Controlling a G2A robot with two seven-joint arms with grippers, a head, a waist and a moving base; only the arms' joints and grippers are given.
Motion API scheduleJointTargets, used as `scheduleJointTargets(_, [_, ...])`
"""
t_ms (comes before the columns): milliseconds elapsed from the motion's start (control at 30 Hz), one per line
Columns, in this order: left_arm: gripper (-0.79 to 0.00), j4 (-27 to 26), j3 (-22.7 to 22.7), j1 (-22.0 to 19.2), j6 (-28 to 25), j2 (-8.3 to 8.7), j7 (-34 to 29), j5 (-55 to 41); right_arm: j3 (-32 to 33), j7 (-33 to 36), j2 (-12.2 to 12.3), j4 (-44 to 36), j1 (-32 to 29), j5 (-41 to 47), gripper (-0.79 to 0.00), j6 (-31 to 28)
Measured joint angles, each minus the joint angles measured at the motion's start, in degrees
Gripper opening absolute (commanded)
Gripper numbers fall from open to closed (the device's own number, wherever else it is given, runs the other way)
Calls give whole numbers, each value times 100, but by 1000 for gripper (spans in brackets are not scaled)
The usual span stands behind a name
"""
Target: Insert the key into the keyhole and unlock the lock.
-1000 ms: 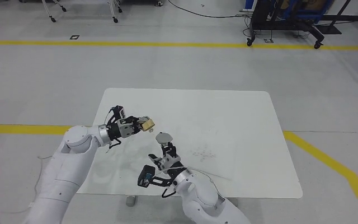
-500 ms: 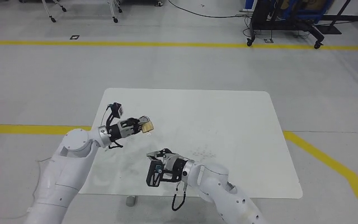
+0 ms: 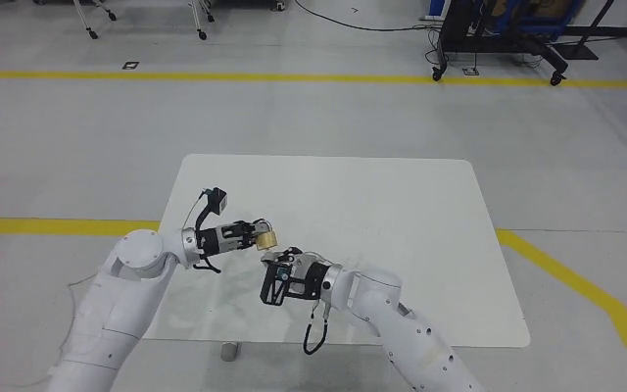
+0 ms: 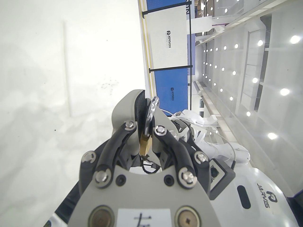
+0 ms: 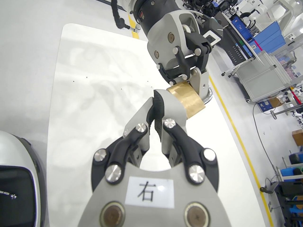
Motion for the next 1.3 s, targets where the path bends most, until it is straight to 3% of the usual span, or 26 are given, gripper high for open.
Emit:
scheduleJointTargets(133, [-785,26,-40,26,115,-15,67,-329,-18,-160,28,-137,-55,-39,-785,74])
scheduleJointTargets(233, [-785,60,-135,109,253,-46,396,-812,65,-778,106,-382,-318,-423,-785,448])
scheduleJointTargets(300, [-785,68,-167,161,374,-71,649,-1134,124,-1135,161,-498,-595,-913,-588,1043])
scheduleJointTargets(367, [-785,59,-153,180,450,-89,817,-1254,112,-1390,186,-522,-808,-1220,-508,1546])
scheduleJointTargets(467, [-785,64,-85,170,575,-114,949,-1323,61,-1528,192,-436,-950,-1380,-468,2073])
scheduleJointTargets(567, [-785,87,-17,117,693,-127,922,-1293,-57,-1313,159,-266,-817,-1380,-486,2147])
scheduleJointTargets(667, [-785,118,21,88,683,-136,906,-1239,-184,-1135,112,-125,-644,-1218,-434,2191])
scheduleJointTargets(967, [-785,200,34,35,639,-146,761,-1221,-462,-806,12,245,-285,-1265,-557,2545])
scheduleJointTargets(1033, [-785,209,35,30,637,-147,749,-1212,-501,-717,-8,280,-260,-1273,-742,2678])
scheduleJointTargets(1100, [-785,211,40,25,643,-148,735,-1191,-532,-612,-27,313,-243,-1292,-745,2832])
scheduleJointTargets(1133, [-785,211,43,25,644,-149,730,-1180,-551,-562,-36,326,-237,-1307,-785,2886])
scheduleJointTargets(1300, [-785,218,51,23,653,-152,717,-1143,-661,-379,-82,372,-205,-1321,-785,3093])
